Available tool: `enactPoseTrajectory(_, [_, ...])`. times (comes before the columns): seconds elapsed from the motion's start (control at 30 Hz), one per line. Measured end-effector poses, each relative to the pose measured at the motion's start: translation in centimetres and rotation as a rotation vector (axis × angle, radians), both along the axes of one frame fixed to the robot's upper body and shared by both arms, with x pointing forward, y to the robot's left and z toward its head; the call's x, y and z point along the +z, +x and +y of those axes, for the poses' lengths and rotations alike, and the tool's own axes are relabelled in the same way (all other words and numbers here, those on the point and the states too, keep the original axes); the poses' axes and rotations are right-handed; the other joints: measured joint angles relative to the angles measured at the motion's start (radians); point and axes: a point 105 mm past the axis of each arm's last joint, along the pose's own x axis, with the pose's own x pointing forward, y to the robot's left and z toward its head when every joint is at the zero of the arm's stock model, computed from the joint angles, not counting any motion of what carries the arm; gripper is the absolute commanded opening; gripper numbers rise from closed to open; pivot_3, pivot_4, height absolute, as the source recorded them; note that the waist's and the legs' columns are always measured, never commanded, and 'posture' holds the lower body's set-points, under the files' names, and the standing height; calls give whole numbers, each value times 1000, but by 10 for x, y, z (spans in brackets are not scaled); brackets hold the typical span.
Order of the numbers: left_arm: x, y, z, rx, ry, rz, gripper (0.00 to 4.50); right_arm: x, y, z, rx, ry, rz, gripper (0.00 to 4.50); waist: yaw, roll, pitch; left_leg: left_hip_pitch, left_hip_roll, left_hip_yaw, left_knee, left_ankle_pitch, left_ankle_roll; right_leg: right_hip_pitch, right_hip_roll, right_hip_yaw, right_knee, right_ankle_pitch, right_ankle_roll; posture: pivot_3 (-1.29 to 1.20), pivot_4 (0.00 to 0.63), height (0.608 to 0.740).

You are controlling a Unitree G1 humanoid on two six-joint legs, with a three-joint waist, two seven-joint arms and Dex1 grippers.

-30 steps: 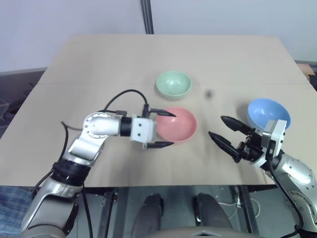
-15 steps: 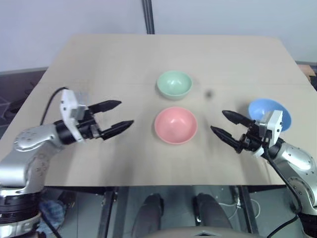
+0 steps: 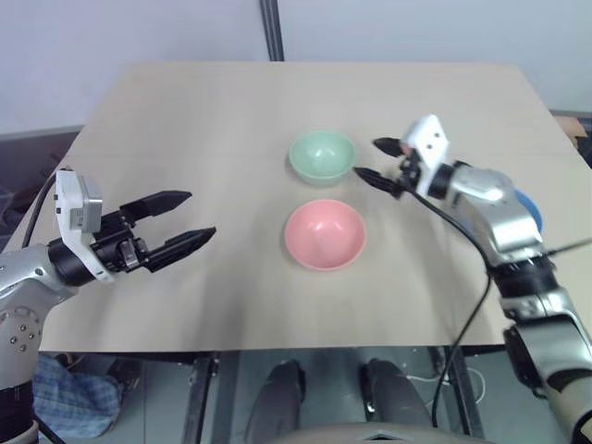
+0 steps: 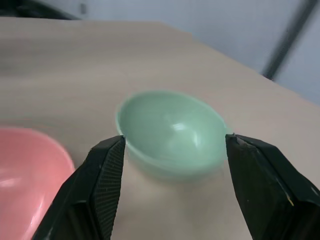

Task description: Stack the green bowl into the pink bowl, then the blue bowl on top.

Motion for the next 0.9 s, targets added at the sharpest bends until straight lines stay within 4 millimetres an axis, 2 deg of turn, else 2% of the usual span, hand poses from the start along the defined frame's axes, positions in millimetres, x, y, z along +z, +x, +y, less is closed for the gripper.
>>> enactPoseTrajectory(0.03, [-1, -2, 4, 20, 1, 4, 4471, 2, 7, 12, 10, -27, -2, 3366, -1, 0, 0, -1, 0, 1, 0, 0, 0, -2, 0, 0, 0, 0, 0, 0, 150, 740])
enactPoseTrajectory(0.17, [-1, -3, 11, 62, 6, 1, 4471, -2, 22, 31, 7, -92, 5, 3366, 2, 0, 0, -4, -1, 1, -1, 0, 0, -5, -1, 0, 0, 0, 0, 0, 150, 740])
enactPoseTrajectory(0.37, [-6, -6, 25, 156, 4, -4, 4471, -8, 31, 54, 37, -253, -29, 3366, -3, 0, 0, -3, -1, 1, -1, 0, 0, -5, -1, 0, 0, 0, 0, 0, 150, 740])
enactPoseTrajectory(0.7, [-18, -10, 38, 238, 7, 18, 4471, -29, 26, 58, 116, -375, 3, 3366, -11, 0, 0, -3, -1, 1, -1, 0, 0, -5, -1, 0, 1, 0, 0, 0, 150, 740])
enactPoseTrajectory(0.9, [-19, -8, 42, 259, 12, 18, 4471, -51, 32, 53, 41, -447, 93, 3366, -23, 0, 0, -2, -1, 1, -2, 0, 0, -5, -1, 1, 3, 0, 0, 0, 150, 740])
